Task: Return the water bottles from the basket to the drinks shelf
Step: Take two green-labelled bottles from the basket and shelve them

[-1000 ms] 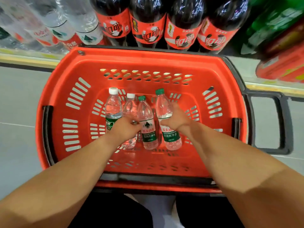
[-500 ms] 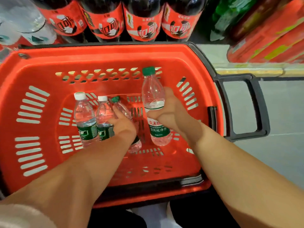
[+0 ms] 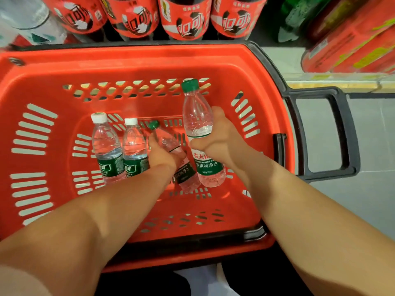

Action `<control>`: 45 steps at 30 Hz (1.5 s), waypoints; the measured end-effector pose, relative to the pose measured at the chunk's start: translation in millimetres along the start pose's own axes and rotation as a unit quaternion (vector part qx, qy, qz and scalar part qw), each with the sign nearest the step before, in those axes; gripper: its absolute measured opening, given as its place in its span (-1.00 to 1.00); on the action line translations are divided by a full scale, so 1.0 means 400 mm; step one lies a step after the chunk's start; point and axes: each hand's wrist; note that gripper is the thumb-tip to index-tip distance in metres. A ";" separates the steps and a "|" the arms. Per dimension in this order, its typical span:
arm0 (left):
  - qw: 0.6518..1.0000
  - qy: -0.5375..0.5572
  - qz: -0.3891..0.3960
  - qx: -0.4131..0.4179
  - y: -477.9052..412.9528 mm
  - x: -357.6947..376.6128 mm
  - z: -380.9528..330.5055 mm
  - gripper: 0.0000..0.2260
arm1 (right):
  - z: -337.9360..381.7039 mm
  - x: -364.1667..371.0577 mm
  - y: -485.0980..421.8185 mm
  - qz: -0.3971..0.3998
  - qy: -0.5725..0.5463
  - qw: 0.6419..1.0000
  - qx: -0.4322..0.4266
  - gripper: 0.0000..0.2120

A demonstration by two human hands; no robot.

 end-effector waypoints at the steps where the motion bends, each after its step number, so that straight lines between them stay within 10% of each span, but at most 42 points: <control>1: 1.000 -0.001 0.012 -0.005 -0.005 -0.006 -0.002 -0.10 | -0.002 0.000 -0.001 0.001 0.001 1.000 -0.003 -0.38; 12: 0.994 0.026 0.083 0.070 0.141 -0.252 -0.183 -0.07 | 0.125 -0.075 0.094 0.086 -0.191 0.978 -0.010 -0.61; 28: 0.973 0.207 0.059 0.083 0.832 -0.950 -0.675 -0.08 | 0.868 -0.254 0.569 0.204 -0.150 0.967 -0.033 -0.58; 45: 0.868 0.325 -0.257 0.274 1.063 -1.749 -0.757 -0.03 | 1.692 0.113 0.854 0.240 -0.005 0.912 -0.332 -0.47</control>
Point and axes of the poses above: each hand's wrist, its own y-axis away from the middle knuckle, its own x-axis out of the palm, z = x × y, and after that the axes turned 4 degrees about y, right-handed
